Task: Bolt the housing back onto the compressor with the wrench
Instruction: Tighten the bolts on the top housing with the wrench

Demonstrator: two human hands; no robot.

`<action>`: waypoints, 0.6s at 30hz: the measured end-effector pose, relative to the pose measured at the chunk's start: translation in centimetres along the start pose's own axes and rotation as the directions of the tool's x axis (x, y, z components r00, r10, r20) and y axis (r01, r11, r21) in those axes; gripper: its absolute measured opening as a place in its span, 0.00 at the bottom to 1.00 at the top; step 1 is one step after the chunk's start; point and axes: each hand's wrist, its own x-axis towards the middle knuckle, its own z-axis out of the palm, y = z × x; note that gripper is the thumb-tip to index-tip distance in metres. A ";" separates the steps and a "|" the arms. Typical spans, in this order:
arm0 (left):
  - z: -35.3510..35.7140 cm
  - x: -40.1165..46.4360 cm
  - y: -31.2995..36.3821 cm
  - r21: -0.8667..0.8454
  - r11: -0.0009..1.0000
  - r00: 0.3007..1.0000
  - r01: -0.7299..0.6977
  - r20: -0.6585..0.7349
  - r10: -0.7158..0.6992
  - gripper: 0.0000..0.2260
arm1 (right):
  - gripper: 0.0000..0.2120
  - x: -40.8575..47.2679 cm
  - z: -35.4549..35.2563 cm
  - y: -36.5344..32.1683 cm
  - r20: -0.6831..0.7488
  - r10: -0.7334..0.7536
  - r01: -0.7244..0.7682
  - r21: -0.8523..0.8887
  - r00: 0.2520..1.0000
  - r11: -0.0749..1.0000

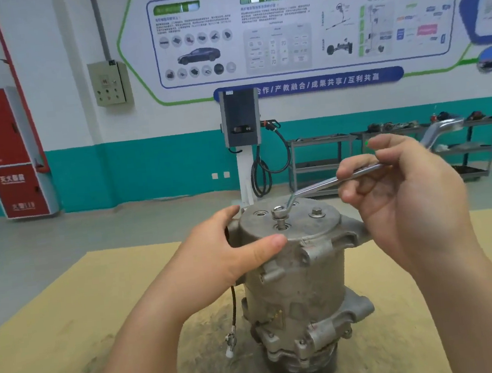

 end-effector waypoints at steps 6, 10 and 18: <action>0.8 -2.4 2.3 0.329 0.944 0.991 -0.013 -0.122 0.057 0.29 | 0.08 -0.2 -0.5 0.6 -0.261 -0.077 0.061 -0.070 0.962 0.996; 0.2 -3.2 2.4 0.318 0.947 0.980 0.046 -0.200 0.019 0.46 | 0.09 -0.1 -1.1 1.5 -0.390 -0.121 0.125 -0.017 0.913 0.992; 0.2 -0.1 -1.0 0.006 1.000 0.999 -0.012 -0.033 0.013 0.55 | 0.08 -2.6 -1.6 1.9 -0.250 -0.350 0.330 -0.118 0.903 0.936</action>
